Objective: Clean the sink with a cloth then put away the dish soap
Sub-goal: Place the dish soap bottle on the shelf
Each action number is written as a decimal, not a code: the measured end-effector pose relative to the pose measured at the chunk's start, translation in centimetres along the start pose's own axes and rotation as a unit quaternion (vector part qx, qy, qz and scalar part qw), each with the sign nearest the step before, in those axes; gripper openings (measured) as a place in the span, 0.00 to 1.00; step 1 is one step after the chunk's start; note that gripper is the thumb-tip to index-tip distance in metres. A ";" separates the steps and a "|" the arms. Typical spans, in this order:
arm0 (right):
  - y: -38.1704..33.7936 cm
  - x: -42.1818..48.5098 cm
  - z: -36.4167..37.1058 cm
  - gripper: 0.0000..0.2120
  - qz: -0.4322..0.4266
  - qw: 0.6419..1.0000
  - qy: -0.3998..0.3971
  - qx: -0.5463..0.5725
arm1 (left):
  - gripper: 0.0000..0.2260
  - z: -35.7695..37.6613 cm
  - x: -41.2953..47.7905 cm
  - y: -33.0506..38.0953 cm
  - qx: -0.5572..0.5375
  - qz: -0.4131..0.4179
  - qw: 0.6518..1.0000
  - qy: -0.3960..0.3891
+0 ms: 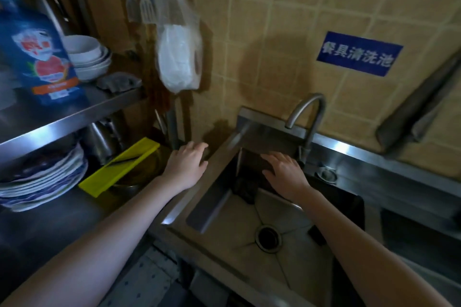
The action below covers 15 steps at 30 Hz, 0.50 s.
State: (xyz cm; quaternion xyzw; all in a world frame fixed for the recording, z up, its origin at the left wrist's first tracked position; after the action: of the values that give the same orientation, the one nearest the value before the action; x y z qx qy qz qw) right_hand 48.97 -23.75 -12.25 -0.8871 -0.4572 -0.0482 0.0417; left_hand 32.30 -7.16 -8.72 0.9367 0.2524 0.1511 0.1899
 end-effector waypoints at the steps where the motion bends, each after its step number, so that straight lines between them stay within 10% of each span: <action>1: 1.3 -0.3 0.4 0.24 0.009 1.000 -0.007 0.003 | 0.20 1.0 0.5 0.8 -0.004 0.007 1.000 -0.006; 15: 14.9 -2.5 8.5 0.24 0.121 0.989 -0.078 0.037 | 0.19 14.9 8.6 8.1 -0.054 0.046 0.992 -0.108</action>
State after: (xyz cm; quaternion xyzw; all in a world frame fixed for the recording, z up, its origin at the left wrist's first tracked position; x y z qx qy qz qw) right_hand 60.09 -33.40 -21.40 -0.9347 -0.3499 0.0437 0.0446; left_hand 48.41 -13.25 -16.78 0.9465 0.1784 0.0713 0.2593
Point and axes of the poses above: each hand's wrist, its own x-axis towards the middle knuckle, its own z-axis out of the palm, y = z × x, the point moved 9 cm from there along x, towards the middle knuckle, and after that the axes turned 11 degrees about -x, right-handed, at the moved point
